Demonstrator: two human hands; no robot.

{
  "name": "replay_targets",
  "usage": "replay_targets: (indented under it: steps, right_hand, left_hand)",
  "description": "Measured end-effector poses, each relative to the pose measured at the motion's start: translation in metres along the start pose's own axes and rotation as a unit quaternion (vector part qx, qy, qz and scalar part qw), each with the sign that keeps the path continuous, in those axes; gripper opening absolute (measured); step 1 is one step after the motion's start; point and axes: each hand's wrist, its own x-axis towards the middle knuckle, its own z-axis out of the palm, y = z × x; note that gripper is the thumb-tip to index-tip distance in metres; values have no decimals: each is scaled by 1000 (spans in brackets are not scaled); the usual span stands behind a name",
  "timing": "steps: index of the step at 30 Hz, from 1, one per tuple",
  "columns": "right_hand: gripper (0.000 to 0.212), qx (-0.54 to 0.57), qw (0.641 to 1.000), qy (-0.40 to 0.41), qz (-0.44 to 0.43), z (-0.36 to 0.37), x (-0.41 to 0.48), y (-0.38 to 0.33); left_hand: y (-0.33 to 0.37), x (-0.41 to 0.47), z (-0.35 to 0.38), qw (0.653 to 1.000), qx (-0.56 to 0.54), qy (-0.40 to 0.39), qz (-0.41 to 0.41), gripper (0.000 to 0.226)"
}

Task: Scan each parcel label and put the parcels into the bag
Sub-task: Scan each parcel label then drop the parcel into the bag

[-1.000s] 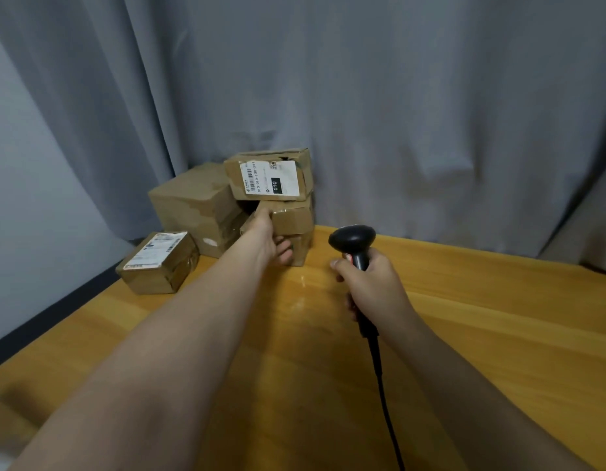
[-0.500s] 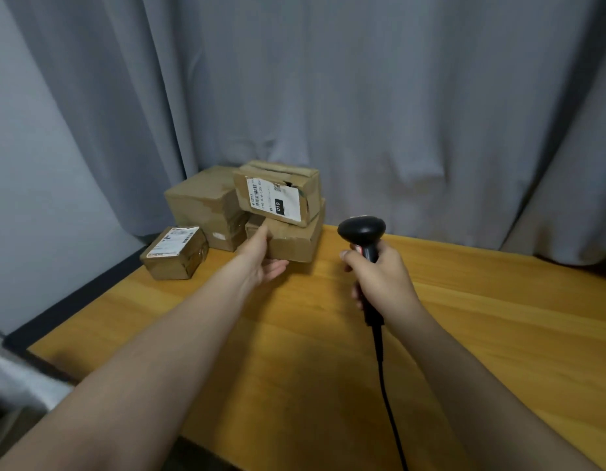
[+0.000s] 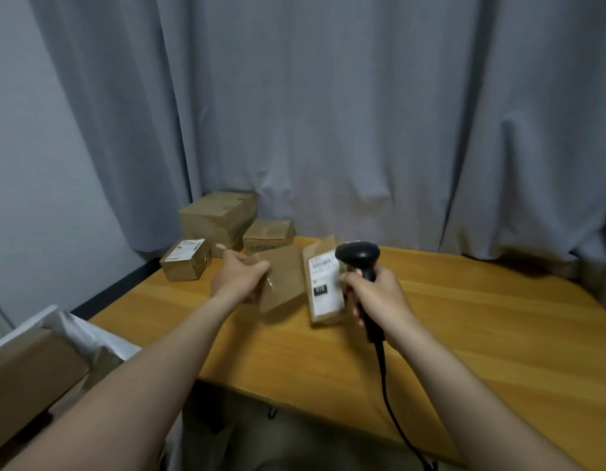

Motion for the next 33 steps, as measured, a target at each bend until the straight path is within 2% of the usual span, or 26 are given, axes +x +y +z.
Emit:
replay_targets:
  steps: [4, 6, 7, 10, 12, 15, 18, 19, 22, 24, 28, 32, 33]
  right_hand:
    - [22, 6, 1000, -1, 5, -4, -31, 0]
    - [22, 14, 1000, 2, 5, -5, -42, 0]
    - [22, 15, 1000, 3, 10, -5, -47, 2]
    - [19, 22, 1000, -2, 17, -5, -60, 11]
    - [19, 24, 999, -6, 20, -6, -69, 18]
    - [22, 29, 999, -1, 20, -7, -79, 25]
    - [21, 22, 1000, -1, 16, -11, -86, 25]
    - [20, 20, 1000, -3, 15, -13, -89, 24]
    - [13, 22, 1000, -3, 8, -19, -94, 22]
    - [13, 27, 1000, 3, 11, -21, -96, 24]
    - [17, 1, 999, 0, 34, -22, -99, 35]
    - [22, -47, 997, -36, 53, -16, -106, 46]
    - [23, -47, 996, -43, 55, -15, -108, 48]
  left_hand:
    - [-7, -32, -10, 988, 82, 23, 132, 63]
    - [-16, -49, -11, 967, 144, 20, 212, 65]
    - [-21, -59, -12, 943, 208, 3, 261, 66]
    - [-34, -86, -6, 833, 389, -97, 382, 74]
    - [-43, -102, 1, 809, 418, -168, 378, 72]
    - [-59, -113, 15, 838, 382, -266, 284, 45]
    - [-71, -110, 23, 901, 299, -219, 226, 22]
    - [-75, -106, 25, 919, 277, -196, 199, 25]
    - [-81, -100, 32, 960, 201, -177, 74, 62]
    - [-83, -100, 36, 970, 154, -187, 15, 78]
    - [-85, -115, 41, 972, 114, -204, -36, 58]
    - [-86, -126, 43, 973, 83, -207, -54, 55]
    - [-86, -129, 42, 973, 76, -211, -62, 60]
